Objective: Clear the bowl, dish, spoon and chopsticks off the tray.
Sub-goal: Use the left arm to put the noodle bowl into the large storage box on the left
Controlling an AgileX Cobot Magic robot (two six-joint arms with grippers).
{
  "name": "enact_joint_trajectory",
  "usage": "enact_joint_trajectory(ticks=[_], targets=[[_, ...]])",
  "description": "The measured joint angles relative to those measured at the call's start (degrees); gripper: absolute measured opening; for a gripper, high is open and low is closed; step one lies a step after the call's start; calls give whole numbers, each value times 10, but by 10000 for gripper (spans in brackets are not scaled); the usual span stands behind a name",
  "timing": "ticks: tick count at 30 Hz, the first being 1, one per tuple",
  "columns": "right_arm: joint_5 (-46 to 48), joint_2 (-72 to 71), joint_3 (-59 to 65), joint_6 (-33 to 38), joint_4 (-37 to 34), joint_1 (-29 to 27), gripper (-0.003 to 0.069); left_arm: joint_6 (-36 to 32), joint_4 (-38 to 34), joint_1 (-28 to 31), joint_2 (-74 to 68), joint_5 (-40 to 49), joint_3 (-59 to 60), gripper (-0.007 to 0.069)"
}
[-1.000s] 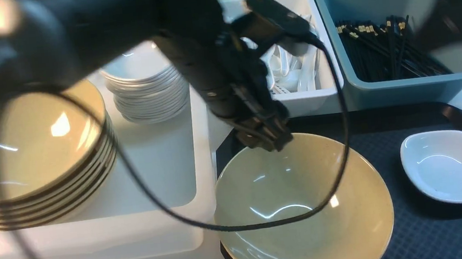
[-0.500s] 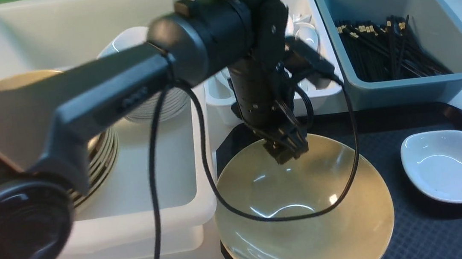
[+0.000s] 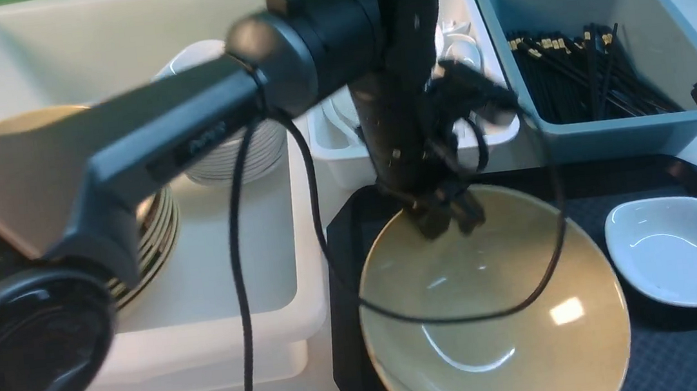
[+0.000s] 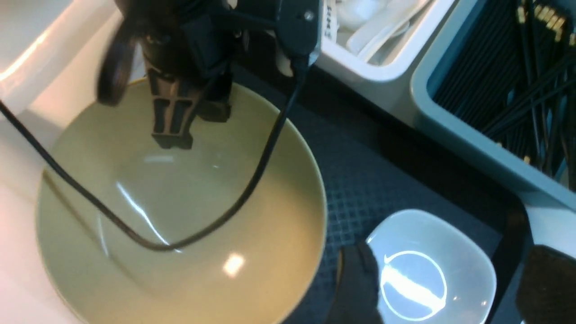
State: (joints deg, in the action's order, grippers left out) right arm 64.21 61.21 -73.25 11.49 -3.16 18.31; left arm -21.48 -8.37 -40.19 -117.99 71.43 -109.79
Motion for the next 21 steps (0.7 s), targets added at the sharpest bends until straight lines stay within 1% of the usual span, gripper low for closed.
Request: enact_joint_trajectory(ticks=[3, 7, 9, 10, 11, 13, 14, 15, 16, 17, 19, 20, 21], targets=[[-5, 3, 0, 0, 1, 0, 478, -4, -1, 9, 41, -7, -8, 6], [-6, 15, 0, 1, -2, 0, 478, 8, -39, 60, 130, -1, -1, 6], [-6, 19, 0, 1, -8, 0, 477, 16, -61, 104, 180, -1, 18, 6], [-6, 21, 0, 1, -12, 0, 477, 19, -65, 109, 186, -1, 24, 5], [-7, 23, 0, 2, -23, 0, 477, 28, -81, 161, 242, -1, 55, 4], [-7, 24, 0, 8, -43, 0, 477, 34, -92, 225, 300, 0, 104, 4], [-7, 24, 0, 17, -54, 0, 477, 37, -94, 266, 333, 1, 133, 4], [-7, 24, 0, 18, -59, 0, 477, 38, -96, 284, 346, 2, 145, 4], [-9, 24, 0, 29, -75, 0, 477, 40, -99, 371, 402, 2, 191, 4], [-9, 24, 0, 30, -77, 0, 477, 40, -100, 371, 408, 2, 191, 4], [-14, 24, 0, 46, -101, 0, 477, 40, -120, 509, 467, -15, 268, 4], [-14, 25, 0, 49, -106, 0, 477, 40, -133, 551, 484, -26, 286, 4], [-15, 27, 0, 50, -113, 0, 477, 40, -159, 620, 499, -37, 311, 4]])
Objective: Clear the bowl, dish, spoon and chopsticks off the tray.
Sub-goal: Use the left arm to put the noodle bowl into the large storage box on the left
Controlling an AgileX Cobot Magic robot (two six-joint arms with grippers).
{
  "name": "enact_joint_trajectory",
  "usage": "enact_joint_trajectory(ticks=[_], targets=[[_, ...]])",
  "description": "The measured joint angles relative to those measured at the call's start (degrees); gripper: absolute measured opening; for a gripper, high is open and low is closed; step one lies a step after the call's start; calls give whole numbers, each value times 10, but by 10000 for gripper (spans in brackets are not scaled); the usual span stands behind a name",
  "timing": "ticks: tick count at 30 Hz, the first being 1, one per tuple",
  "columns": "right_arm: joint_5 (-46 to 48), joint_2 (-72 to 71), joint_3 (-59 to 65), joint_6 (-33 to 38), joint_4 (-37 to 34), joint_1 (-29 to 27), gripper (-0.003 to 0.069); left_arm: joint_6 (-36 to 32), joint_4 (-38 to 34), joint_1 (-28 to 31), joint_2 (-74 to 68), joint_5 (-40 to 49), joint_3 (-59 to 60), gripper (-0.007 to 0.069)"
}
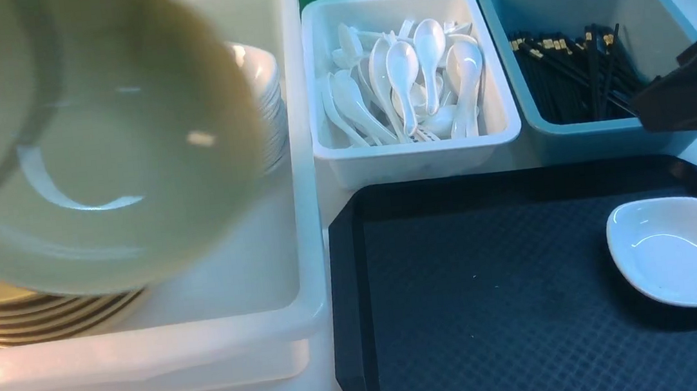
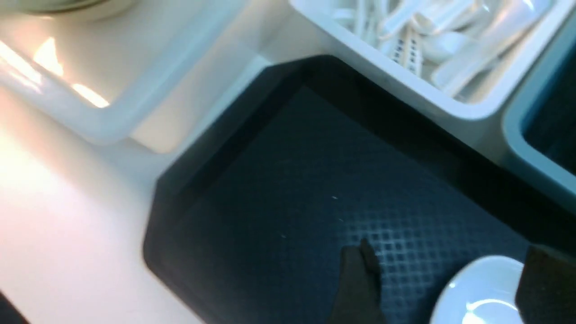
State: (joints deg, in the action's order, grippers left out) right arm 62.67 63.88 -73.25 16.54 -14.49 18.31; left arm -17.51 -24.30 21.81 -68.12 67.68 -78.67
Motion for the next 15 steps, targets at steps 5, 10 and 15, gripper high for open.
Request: enact_joint_trajectory(ticks=[5, 10, 15], targets=[[-1, 9, 0, 7, -6, 0, 477, -18, -101, 134, 6, -60, 73, 4], [0, 11, 0, 11, -9, 0, 477, -42, -127, 147, -30, -98, 110, 10], [0, 11, 0, 11, -9, 0, 477, -65, -129, 147, -77, -121, 127, 48]])
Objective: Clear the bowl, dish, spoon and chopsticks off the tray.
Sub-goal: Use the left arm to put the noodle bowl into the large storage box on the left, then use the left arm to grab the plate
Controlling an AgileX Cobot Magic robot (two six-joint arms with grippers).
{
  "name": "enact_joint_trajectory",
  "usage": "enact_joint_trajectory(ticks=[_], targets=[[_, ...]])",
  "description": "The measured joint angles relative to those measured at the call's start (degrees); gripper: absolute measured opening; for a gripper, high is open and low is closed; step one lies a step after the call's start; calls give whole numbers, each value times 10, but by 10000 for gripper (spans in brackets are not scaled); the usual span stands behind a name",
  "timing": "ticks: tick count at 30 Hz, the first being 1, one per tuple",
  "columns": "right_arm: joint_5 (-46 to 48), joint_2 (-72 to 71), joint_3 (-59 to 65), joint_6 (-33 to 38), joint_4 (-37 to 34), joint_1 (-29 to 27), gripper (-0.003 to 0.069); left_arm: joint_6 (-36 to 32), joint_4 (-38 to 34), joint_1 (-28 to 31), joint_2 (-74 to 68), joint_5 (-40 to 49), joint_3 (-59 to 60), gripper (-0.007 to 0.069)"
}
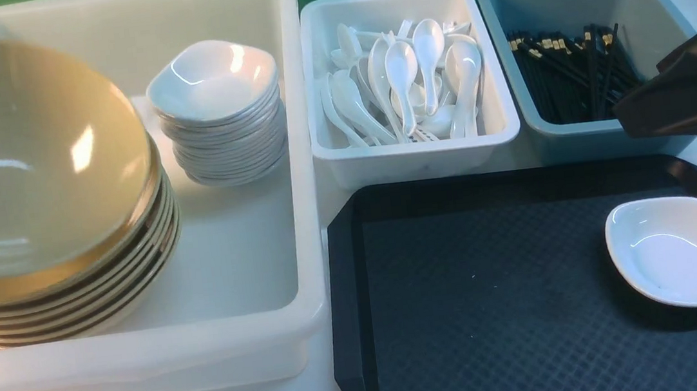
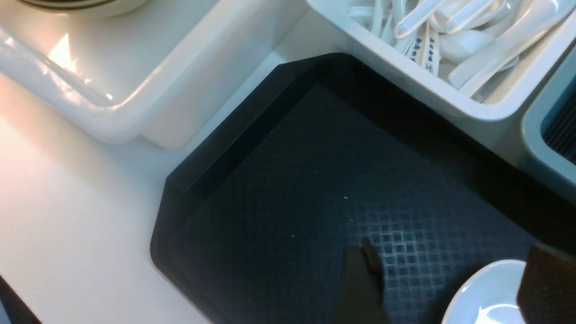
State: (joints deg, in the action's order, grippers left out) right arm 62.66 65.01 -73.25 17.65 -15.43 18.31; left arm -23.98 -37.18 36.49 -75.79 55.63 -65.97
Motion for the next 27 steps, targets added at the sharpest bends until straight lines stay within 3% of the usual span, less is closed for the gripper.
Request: enact_joint_trajectory(ticks=[7, 12, 16, 21, 24, 27], targets=[[0, 0, 0, 7, -1, 0, 477, -56, 6, 2, -39, -18, 1, 237], [0, 0, 0, 13, -1, 0, 477, -71, 66, 2, -40, -17, 1, 410], [0, 0, 0, 14, -1, 0, 477, -60, 103, 2, -30, -13, -7, 485], [0, 1, 0, 16, -1, 0, 477, -19, 111, -13, 8, 7, -55, 464], [0, 8, 0, 20, -1, 0, 477, -4, 112, -114, 42, 37, -120, 353], [2, 18, 0, 14, 12, 0, 459, -51, 105, -264, 51, 57, -145, 199]])
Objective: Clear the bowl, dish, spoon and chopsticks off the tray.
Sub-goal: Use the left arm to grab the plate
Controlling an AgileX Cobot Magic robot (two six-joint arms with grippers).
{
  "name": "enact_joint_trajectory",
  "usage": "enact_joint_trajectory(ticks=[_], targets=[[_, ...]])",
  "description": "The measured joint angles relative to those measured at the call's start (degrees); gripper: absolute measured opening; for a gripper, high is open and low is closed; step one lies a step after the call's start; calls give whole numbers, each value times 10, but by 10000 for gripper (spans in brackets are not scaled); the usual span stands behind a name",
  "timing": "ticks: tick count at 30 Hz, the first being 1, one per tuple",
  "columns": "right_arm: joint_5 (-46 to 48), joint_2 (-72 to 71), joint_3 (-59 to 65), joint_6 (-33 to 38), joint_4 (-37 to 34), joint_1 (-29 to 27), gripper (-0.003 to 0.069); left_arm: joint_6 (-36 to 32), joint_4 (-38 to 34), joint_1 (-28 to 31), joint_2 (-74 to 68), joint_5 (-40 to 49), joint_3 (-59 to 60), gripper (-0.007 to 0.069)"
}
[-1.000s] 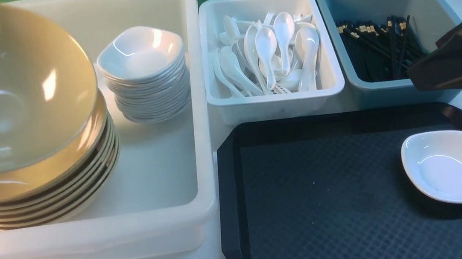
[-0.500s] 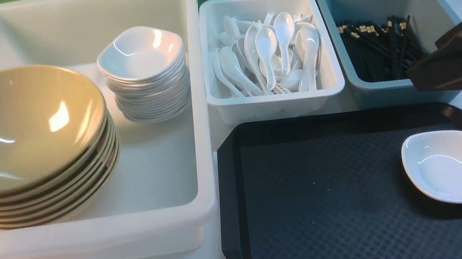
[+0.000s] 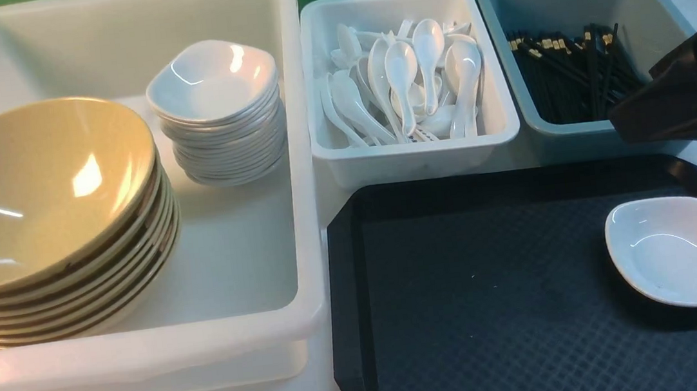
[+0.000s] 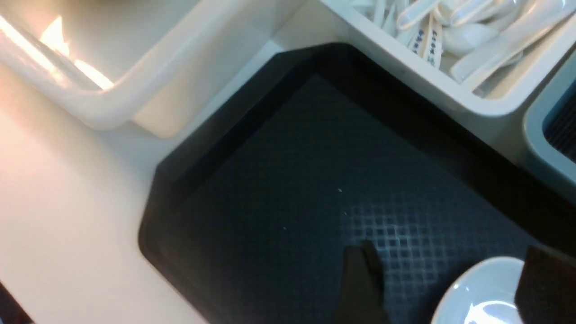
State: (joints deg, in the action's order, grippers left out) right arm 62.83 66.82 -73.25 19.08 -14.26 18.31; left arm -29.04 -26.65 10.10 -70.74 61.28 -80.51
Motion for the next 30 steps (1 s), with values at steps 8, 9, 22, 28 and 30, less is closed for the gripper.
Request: enact_joint_trajectory(ticks=[8, 9, 22, 28, 30], targets=[[64, -5, 0, -80, 110, 0, 225, -35, 60, -389, -95, -54, -6, -6], [79, -16, 1, -97, 129, 0, 172, -17, 87, -441, -139, -86, -15, -10], [100, -226, 15, -148, 166, 0, 33, 46, 128, -602, -501, -141, -258, 181], [103, -243, 25, -149, 176, 0, 33, 133, 106, -605, -605, -143, -374, 400], [104, -243, 33, -149, 178, 0, 33, 153, 92, -605, -634, -145, -406, 451]])
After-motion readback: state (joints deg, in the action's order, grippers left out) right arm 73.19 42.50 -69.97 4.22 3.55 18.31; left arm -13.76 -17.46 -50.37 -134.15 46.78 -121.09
